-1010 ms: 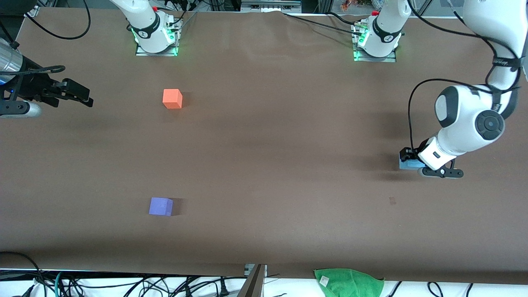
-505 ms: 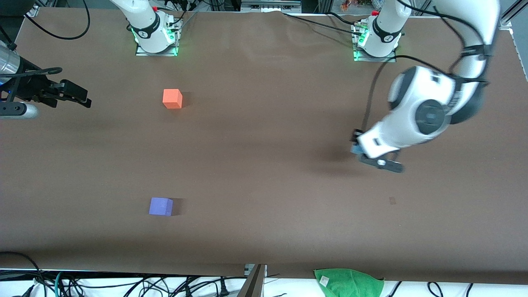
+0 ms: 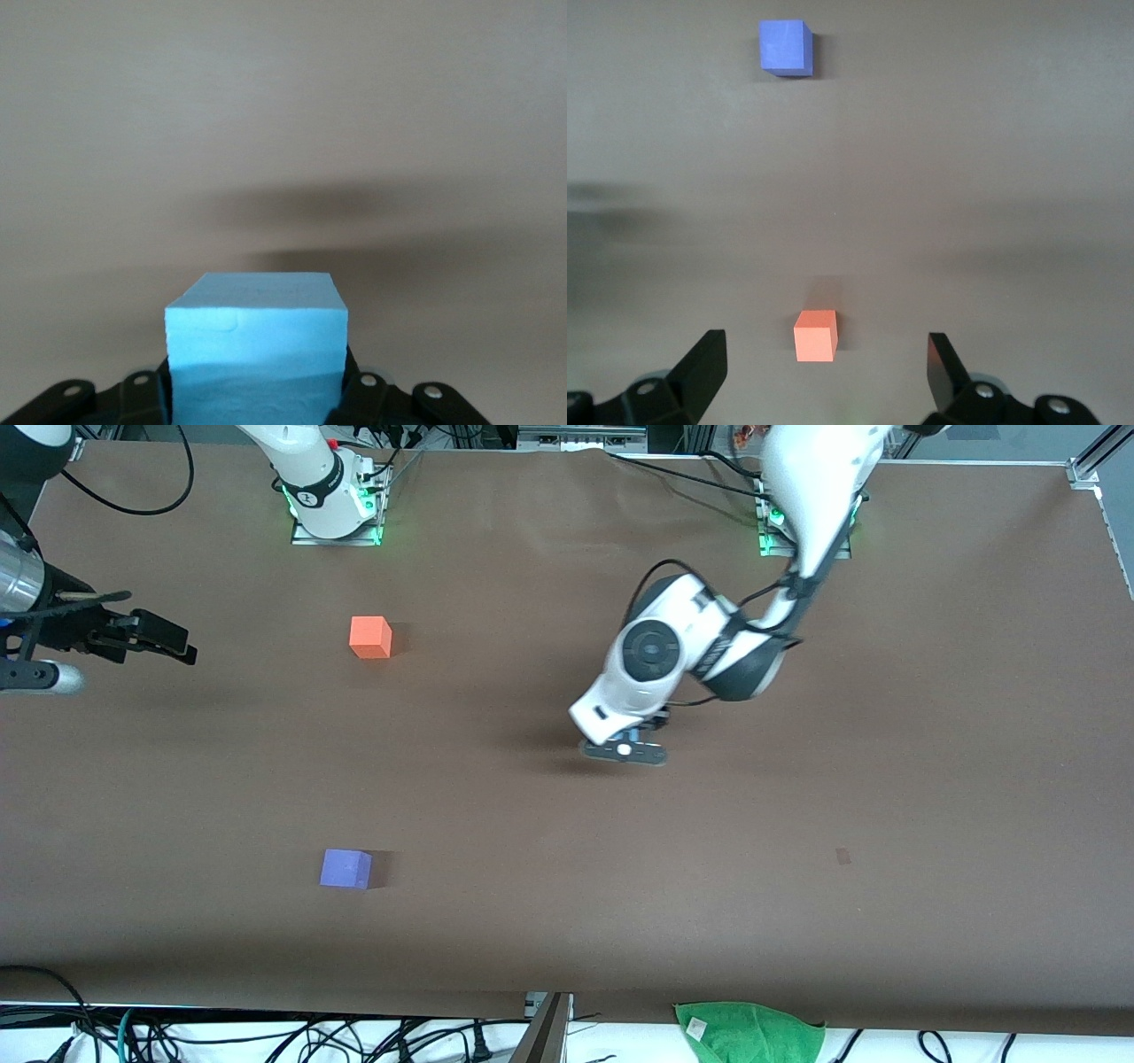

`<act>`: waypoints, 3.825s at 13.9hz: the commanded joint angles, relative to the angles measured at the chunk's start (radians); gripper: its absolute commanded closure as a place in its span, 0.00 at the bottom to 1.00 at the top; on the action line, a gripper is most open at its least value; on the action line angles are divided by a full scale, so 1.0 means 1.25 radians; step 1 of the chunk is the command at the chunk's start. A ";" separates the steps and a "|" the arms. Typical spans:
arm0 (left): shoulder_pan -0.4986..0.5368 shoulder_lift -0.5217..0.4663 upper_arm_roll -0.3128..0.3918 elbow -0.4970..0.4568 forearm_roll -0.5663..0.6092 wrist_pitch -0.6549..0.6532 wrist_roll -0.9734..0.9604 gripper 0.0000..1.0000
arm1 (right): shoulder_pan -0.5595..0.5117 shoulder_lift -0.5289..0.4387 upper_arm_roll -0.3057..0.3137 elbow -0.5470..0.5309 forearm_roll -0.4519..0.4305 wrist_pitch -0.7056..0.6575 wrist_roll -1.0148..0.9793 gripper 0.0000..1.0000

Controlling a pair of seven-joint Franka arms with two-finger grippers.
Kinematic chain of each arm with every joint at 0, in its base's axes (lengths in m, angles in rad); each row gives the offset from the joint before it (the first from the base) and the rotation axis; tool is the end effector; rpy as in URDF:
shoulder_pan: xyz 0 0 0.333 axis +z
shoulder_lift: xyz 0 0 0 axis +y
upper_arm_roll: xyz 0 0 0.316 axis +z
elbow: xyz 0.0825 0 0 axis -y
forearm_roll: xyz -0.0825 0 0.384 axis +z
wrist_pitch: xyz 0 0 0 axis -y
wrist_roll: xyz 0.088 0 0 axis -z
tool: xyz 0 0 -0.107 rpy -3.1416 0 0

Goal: Place blue block between orange and purple blocks
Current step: 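Carry the blue cube with the left gripper toward the table middle, then grasp the blue cube with the right gripper while the left gripper releases, then carry the blue cube with the right gripper between orange and purple cubes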

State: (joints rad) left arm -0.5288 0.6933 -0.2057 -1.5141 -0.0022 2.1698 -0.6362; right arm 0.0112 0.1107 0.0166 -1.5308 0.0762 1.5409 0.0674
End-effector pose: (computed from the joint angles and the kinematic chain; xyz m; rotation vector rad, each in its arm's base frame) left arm 0.5407 -0.4571 0.2592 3.0486 -0.0796 -0.1573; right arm 0.5822 0.0240 0.5782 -3.0636 0.0631 0.1598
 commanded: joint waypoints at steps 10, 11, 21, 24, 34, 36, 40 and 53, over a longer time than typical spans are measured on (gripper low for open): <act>-0.074 0.076 0.016 0.041 0.082 0.114 -0.157 0.00 | -0.003 0.076 0.009 0.011 0.002 -0.001 -0.011 0.00; -0.072 0.051 0.014 0.044 0.078 0.071 -0.157 0.00 | -0.003 0.078 0.009 0.011 0.003 0.001 -0.009 0.00; 0.179 -0.259 0.016 0.050 0.053 -0.422 0.056 0.00 | 0.218 0.165 0.017 0.001 0.059 0.135 0.254 0.00; 0.291 -0.325 0.014 0.050 0.055 -0.467 0.148 0.00 | 0.338 0.225 0.017 0.001 0.061 0.251 0.405 0.00; 0.488 -0.541 0.058 -0.098 0.042 -0.423 0.464 0.00 | 0.585 0.478 0.014 0.009 0.024 0.648 0.639 0.00; 0.462 -0.594 0.086 -0.162 0.041 -0.384 0.494 0.00 | 0.587 0.487 0.014 0.006 -0.001 0.655 0.641 0.00; 0.431 -0.606 0.120 -0.175 0.019 -0.388 0.495 0.00 | 0.614 0.519 0.012 0.000 -0.049 0.674 0.641 0.00; 0.437 -0.590 0.113 -0.161 0.018 -0.423 0.491 0.00 | 0.581 0.504 -0.005 -0.002 -0.095 0.649 0.560 0.77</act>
State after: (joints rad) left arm 0.0207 -0.0396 -0.0712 -1.7123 0.0392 1.6501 -0.0448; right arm 0.7691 0.7777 0.0153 -1.5325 -0.0298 2.3778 0.8152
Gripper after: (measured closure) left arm 0.000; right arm 0.401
